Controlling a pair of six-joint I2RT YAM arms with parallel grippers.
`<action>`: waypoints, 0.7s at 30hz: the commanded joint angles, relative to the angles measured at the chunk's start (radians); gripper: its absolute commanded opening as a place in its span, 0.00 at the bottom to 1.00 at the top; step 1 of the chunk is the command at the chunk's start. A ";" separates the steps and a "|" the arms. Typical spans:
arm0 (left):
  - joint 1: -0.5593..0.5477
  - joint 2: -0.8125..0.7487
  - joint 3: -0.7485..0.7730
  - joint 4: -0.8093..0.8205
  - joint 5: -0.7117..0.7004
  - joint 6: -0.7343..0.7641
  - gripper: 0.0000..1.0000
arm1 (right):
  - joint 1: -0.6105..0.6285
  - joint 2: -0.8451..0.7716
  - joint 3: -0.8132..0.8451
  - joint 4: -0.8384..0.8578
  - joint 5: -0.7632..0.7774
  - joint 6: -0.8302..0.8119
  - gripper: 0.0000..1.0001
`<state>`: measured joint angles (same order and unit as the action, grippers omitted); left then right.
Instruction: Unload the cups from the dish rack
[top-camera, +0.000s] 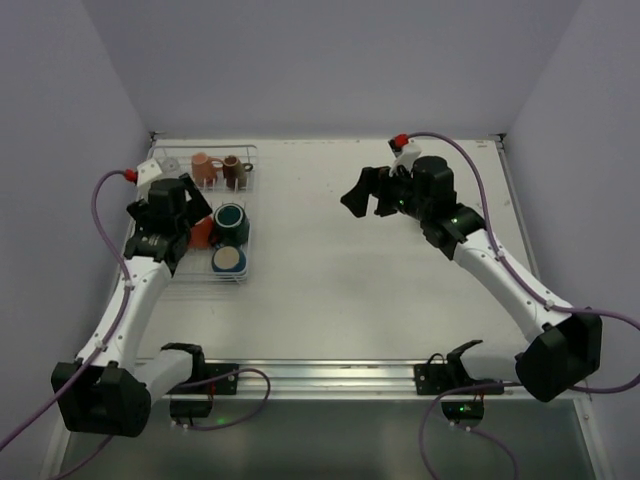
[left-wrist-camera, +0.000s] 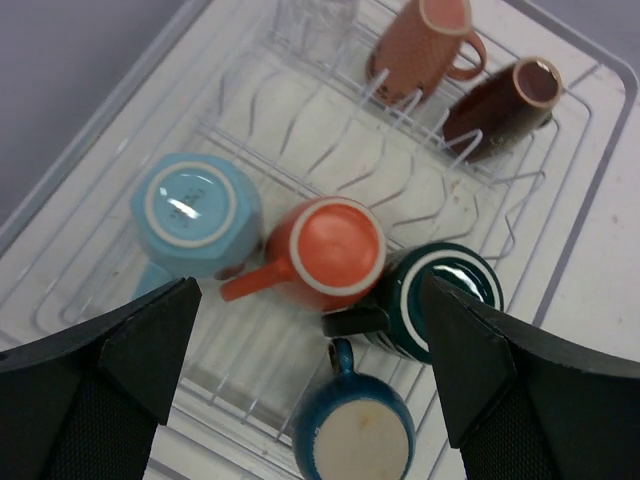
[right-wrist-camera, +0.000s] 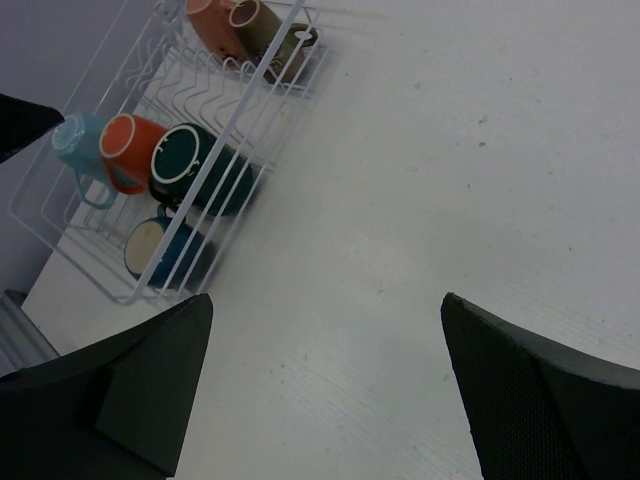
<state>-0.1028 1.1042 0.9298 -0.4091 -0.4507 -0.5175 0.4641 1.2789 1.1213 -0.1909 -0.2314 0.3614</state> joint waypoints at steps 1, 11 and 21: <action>0.075 -0.060 -0.013 0.015 -0.082 -0.042 1.00 | 0.007 0.011 0.014 0.076 -0.060 0.024 0.99; 0.268 0.107 0.030 0.023 0.062 0.005 1.00 | 0.024 0.040 0.035 0.064 -0.101 0.008 0.99; 0.350 0.266 0.064 0.047 0.191 0.083 1.00 | 0.041 0.056 0.048 0.062 -0.114 0.002 0.99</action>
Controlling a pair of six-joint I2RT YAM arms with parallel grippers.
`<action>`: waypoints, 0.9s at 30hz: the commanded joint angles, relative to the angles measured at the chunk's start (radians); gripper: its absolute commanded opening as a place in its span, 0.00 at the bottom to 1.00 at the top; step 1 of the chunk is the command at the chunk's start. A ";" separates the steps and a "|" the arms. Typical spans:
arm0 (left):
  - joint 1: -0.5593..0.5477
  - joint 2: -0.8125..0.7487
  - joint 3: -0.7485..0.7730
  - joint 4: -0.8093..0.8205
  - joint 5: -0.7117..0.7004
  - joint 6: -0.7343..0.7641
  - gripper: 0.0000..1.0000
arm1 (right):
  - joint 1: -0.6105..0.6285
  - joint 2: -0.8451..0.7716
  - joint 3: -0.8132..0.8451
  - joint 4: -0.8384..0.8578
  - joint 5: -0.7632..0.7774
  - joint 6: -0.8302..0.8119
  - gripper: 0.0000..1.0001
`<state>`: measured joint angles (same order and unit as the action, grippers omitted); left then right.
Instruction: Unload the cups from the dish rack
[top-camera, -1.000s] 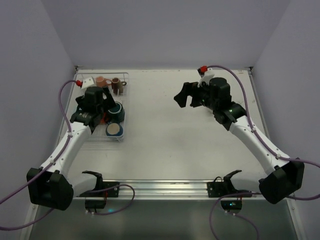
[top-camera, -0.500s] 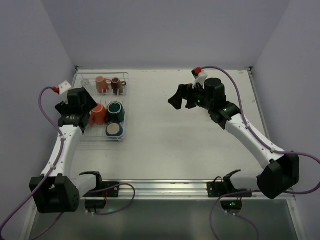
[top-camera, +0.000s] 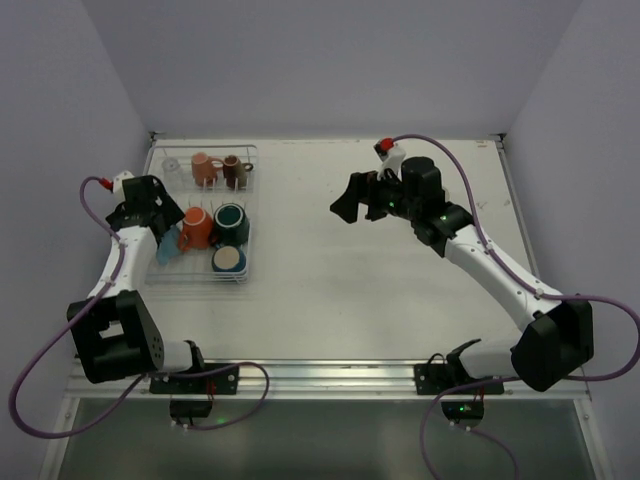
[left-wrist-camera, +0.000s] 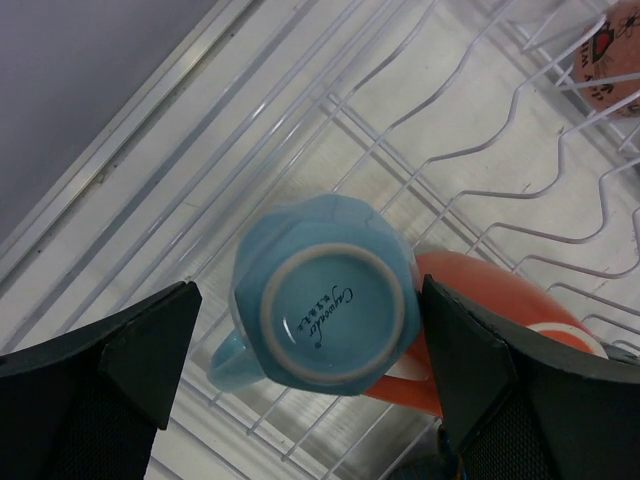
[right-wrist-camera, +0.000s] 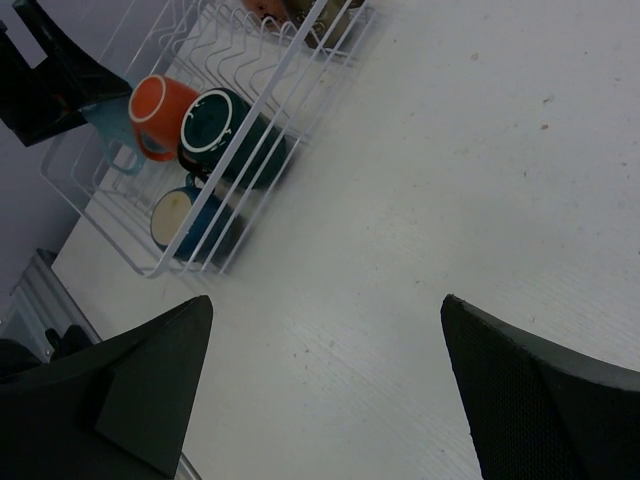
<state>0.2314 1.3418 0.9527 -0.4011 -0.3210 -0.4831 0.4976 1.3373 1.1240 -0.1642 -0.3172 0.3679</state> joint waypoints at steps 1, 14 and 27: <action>0.016 0.049 0.043 0.041 0.078 0.052 1.00 | 0.012 -0.003 0.045 0.035 -0.028 -0.004 0.99; 0.017 0.112 0.064 0.058 0.062 0.069 0.74 | 0.033 -0.004 0.056 0.025 -0.011 -0.017 0.99; 0.016 -0.174 0.153 -0.033 0.023 0.089 0.12 | 0.148 0.034 0.069 0.104 -0.019 0.083 0.99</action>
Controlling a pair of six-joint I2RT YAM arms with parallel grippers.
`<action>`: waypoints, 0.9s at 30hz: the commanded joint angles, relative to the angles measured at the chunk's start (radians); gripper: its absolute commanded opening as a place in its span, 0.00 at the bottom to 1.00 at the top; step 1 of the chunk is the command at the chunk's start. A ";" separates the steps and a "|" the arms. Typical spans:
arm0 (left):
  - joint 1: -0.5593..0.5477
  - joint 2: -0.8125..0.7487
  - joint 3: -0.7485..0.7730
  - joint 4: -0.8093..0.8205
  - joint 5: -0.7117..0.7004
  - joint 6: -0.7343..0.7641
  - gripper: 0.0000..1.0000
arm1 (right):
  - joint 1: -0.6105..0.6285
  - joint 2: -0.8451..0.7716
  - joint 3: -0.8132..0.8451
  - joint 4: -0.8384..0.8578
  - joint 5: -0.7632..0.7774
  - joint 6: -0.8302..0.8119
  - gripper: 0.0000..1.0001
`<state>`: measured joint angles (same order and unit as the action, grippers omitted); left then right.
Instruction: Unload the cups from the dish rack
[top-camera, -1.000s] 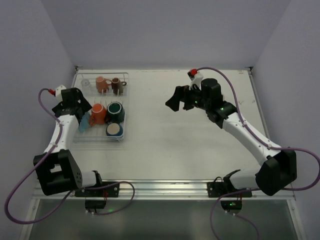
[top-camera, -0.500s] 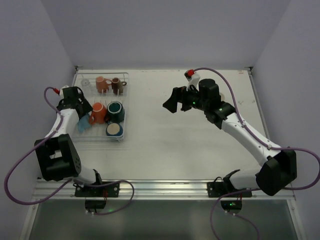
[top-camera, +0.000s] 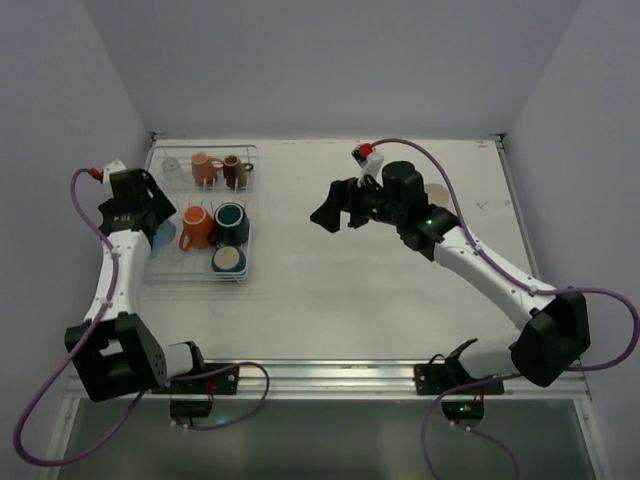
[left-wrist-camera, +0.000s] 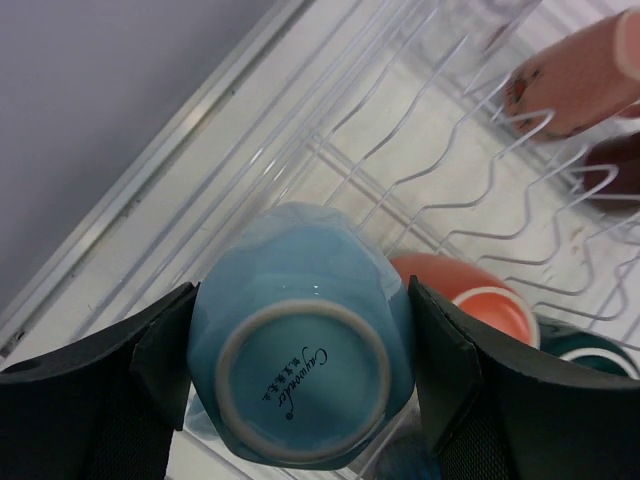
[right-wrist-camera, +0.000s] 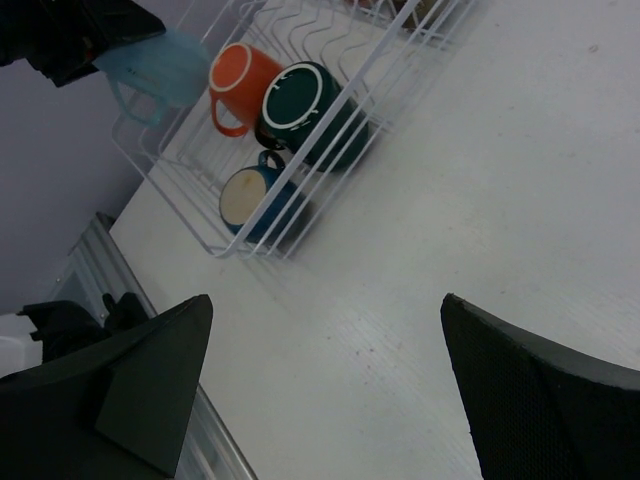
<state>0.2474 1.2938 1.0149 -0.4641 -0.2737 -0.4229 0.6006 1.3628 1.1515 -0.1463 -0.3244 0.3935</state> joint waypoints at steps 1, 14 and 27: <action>0.001 -0.152 0.080 0.028 -0.030 0.030 0.11 | 0.056 0.009 0.037 0.108 -0.022 0.092 0.99; 0.000 -0.524 -0.083 0.259 0.784 -0.307 0.12 | 0.111 0.033 -0.125 0.737 -0.304 0.550 0.95; -0.049 -0.617 -0.306 0.791 1.097 -0.737 0.11 | 0.156 0.203 -0.013 0.833 -0.323 0.559 0.89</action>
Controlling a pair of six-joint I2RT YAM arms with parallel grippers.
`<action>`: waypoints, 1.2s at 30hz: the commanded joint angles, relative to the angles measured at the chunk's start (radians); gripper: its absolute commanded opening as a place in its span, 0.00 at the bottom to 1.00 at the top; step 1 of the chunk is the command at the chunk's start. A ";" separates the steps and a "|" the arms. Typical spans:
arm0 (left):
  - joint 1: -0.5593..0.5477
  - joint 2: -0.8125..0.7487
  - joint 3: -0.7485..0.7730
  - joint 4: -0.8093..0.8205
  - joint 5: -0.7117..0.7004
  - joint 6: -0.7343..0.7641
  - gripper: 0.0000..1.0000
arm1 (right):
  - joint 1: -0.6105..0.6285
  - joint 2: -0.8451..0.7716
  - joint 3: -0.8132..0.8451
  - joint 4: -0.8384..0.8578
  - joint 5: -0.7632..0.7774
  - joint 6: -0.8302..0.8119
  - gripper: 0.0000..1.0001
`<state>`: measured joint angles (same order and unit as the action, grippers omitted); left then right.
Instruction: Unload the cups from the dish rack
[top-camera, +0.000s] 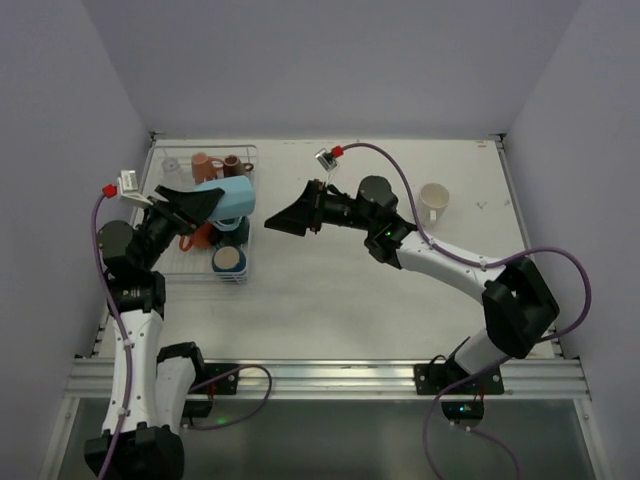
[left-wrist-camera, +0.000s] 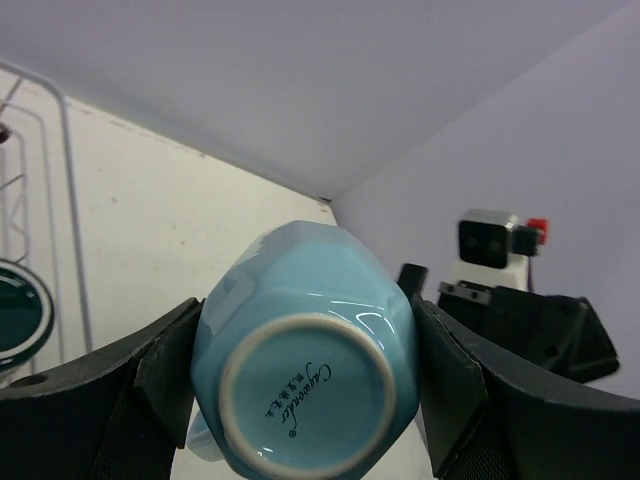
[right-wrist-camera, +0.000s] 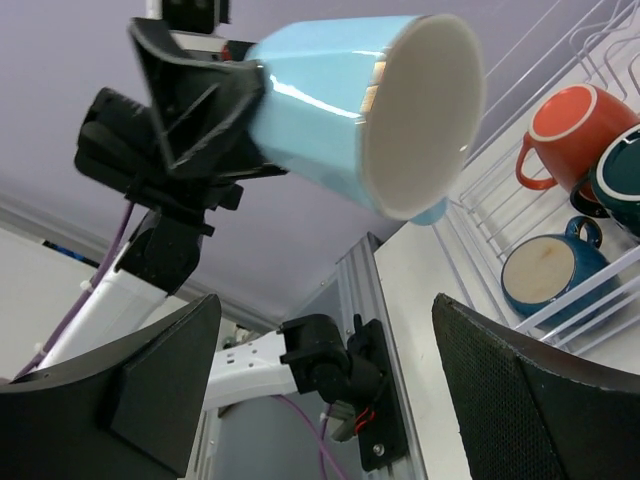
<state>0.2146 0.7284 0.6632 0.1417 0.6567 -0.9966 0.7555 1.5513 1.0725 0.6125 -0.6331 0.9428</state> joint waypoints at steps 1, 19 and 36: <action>-0.020 -0.055 0.044 0.185 0.173 -0.172 0.11 | 0.002 0.019 0.073 0.075 -0.025 0.010 0.89; -0.113 -0.061 0.018 0.164 0.138 -0.224 0.13 | 0.021 0.171 0.302 0.206 -0.218 0.099 0.70; -0.158 -0.090 0.268 -0.316 -0.197 0.276 1.00 | 0.002 0.040 0.103 0.089 -0.162 -0.037 0.00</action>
<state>0.0570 0.6552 0.7956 0.0746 0.5793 -0.9600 0.7868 1.6943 1.1984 0.8574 -0.8360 1.0954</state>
